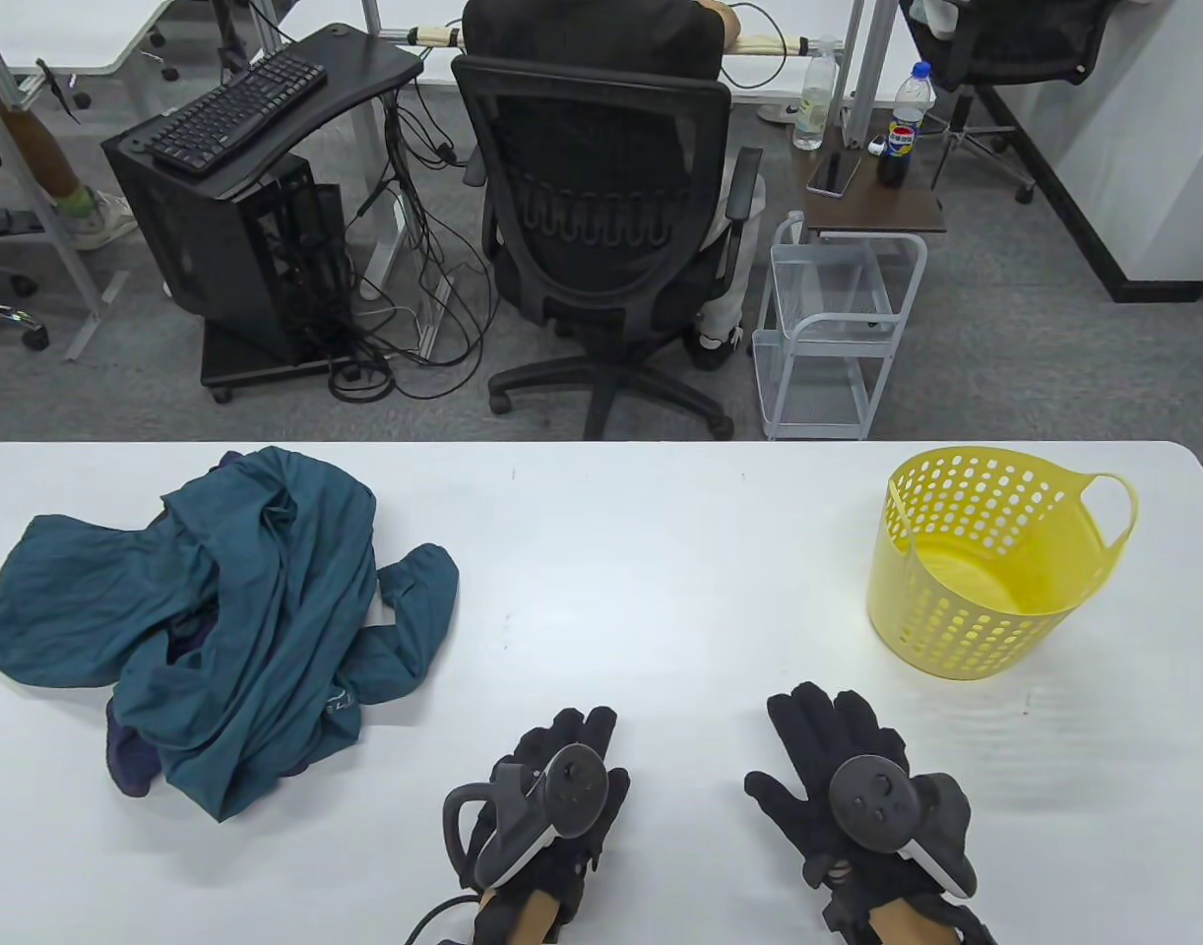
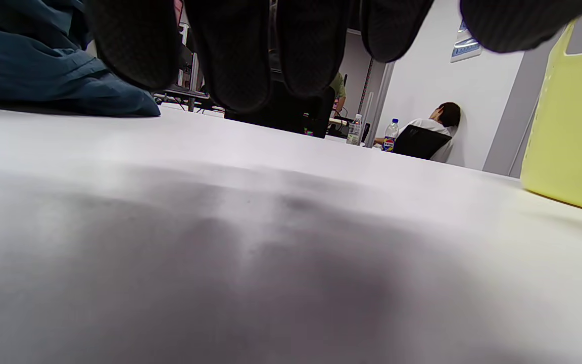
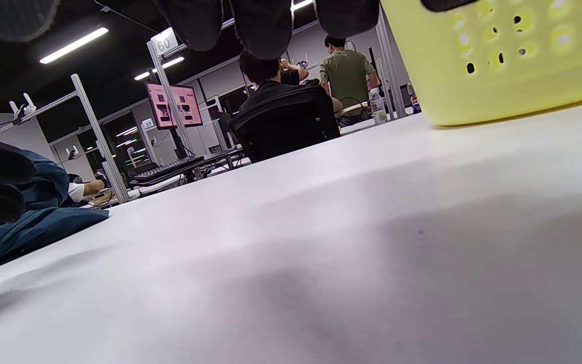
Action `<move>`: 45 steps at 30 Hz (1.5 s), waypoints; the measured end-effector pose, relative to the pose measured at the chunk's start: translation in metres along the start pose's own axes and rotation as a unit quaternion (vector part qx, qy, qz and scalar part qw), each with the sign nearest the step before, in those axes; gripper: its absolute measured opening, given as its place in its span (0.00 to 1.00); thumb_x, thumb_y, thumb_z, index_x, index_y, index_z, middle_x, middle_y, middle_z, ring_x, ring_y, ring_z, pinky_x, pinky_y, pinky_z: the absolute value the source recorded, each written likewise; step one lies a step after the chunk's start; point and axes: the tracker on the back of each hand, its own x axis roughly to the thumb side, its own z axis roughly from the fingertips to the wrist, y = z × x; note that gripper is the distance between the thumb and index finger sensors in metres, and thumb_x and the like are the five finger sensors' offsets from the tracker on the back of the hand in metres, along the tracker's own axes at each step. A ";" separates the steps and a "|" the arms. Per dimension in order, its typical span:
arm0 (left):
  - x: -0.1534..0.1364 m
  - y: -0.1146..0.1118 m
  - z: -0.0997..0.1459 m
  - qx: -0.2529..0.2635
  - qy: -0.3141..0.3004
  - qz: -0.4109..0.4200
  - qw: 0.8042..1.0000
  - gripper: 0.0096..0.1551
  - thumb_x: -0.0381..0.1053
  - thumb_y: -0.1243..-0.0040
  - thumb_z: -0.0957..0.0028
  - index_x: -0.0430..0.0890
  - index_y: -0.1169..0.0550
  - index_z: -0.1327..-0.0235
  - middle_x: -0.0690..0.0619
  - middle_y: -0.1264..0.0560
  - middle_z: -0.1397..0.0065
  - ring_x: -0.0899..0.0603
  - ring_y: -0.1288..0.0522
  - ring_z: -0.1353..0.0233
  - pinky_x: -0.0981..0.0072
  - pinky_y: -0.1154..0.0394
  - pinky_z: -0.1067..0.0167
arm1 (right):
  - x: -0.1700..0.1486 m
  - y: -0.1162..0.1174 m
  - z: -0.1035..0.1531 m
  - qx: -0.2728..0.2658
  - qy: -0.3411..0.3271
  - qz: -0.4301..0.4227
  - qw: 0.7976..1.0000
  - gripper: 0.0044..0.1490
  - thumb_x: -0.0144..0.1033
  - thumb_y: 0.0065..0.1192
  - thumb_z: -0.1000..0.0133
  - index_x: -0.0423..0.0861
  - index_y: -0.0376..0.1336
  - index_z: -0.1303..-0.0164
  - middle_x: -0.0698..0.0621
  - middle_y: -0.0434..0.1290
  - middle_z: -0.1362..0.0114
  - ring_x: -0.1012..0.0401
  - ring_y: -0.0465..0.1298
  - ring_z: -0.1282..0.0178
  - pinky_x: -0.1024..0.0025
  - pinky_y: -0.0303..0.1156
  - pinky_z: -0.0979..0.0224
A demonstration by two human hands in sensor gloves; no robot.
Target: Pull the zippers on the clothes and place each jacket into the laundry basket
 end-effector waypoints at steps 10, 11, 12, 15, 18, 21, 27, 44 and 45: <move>-0.029 0.070 -0.046 0.059 0.089 -0.083 0.991 0.40 0.72 0.45 0.59 0.68 0.34 0.28 0.58 0.29 0.20 0.41 0.23 0.28 0.42 0.26 0.37 | 0.000 0.001 -0.002 0.004 0.003 -0.006 1.000 0.51 0.76 0.50 0.46 0.62 0.48 0.15 0.55 0.50 0.07 0.40 0.48 0.11 0.28 0.47 0.22; -0.035 0.079 -0.053 0.065 0.106 -0.096 0.988 0.40 0.72 0.44 0.59 0.68 0.35 0.28 0.58 0.30 0.19 0.40 0.24 0.27 0.41 0.27 0.36 | -0.001 0.001 -0.002 0.004 0.004 -0.008 1.000 0.51 0.76 0.50 0.46 0.62 0.48 0.14 0.55 0.50 0.07 0.40 0.47 0.11 0.28 0.46 0.22; -0.043 0.088 -0.061 0.070 0.122 -0.116 0.983 0.41 0.72 0.44 0.59 0.68 0.36 0.28 0.58 0.32 0.19 0.40 0.26 0.26 0.40 0.28 0.35 | -0.001 0.000 -0.002 0.004 0.006 -0.010 1.000 0.51 0.76 0.50 0.46 0.62 0.48 0.14 0.55 0.50 0.07 0.40 0.47 0.11 0.28 0.46 0.22; -0.066 0.104 -0.083 0.061 0.178 -0.181 0.965 0.46 0.74 0.43 0.61 0.70 0.42 0.25 0.59 0.41 0.14 0.36 0.43 0.17 0.36 0.37 0.29 | -0.002 0.000 -0.002 0.003 0.008 -0.012 1.000 0.50 0.76 0.50 0.46 0.62 0.48 0.14 0.55 0.50 0.07 0.40 0.48 0.11 0.28 0.46 0.22; -0.098 0.112 -0.103 0.037 0.230 -0.254 0.939 0.53 0.78 0.44 0.65 0.72 0.49 0.25 0.60 0.52 0.12 0.38 0.57 0.15 0.34 0.46 0.25 | -0.002 -0.001 -0.003 0.003 0.011 -0.013 1.000 0.50 0.75 0.50 0.45 0.62 0.48 0.14 0.55 0.50 0.07 0.40 0.48 0.11 0.28 0.46 0.22; -0.132 0.112 -0.113 0.037 0.277 -0.249 0.927 0.55 0.80 0.45 0.66 0.72 0.53 0.25 0.60 0.56 0.11 0.38 0.60 0.15 0.33 0.49 0.24 | -0.002 0.000 -0.003 0.004 0.011 -0.014 1.000 0.50 0.75 0.50 0.45 0.62 0.49 0.14 0.55 0.50 0.07 0.40 0.48 0.11 0.28 0.46 0.22; -0.201 0.094 -0.113 0.002 0.367 -0.197 0.909 0.64 0.83 0.45 0.70 0.68 0.63 0.27 0.51 0.66 0.14 0.29 0.61 0.17 0.28 0.48 0.27 | 0.001 0.001 -0.003 0.008 0.006 -0.010 1.000 0.50 0.75 0.50 0.45 0.62 0.49 0.14 0.55 0.50 0.07 0.40 0.48 0.11 0.28 0.47 0.22; -0.245 0.099 -0.080 0.146 0.415 -0.124 0.889 0.32 0.63 0.35 0.60 0.64 0.27 0.38 0.65 0.21 0.37 0.54 0.17 0.46 0.43 0.23 0.39 | 0.001 0.003 -0.005 0.012 0.013 0.001 1.000 0.47 0.70 0.52 0.43 0.61 0.51 0.15 0.55 0.52 0.07 0.40 0.50 0.12 0.29 0.48 0.23; -0.244 0.105 -0.078 0.155 0.413 -0.118 0.890 0.32 0.63 0.36 0.59 0.64 0.26 0.38 0.66 0.22 0.37 0.54 0.17 0.45 0.42 0.24 0.38 | 0.001 0.004 -0.005 0.012 0.013 0.001 1.000 0.47 0.70 0.52 0.43 0.61 0.51 0.15 0.55 0.52 0.07 0.40 0.50 0.12 0.29 0.48 0.23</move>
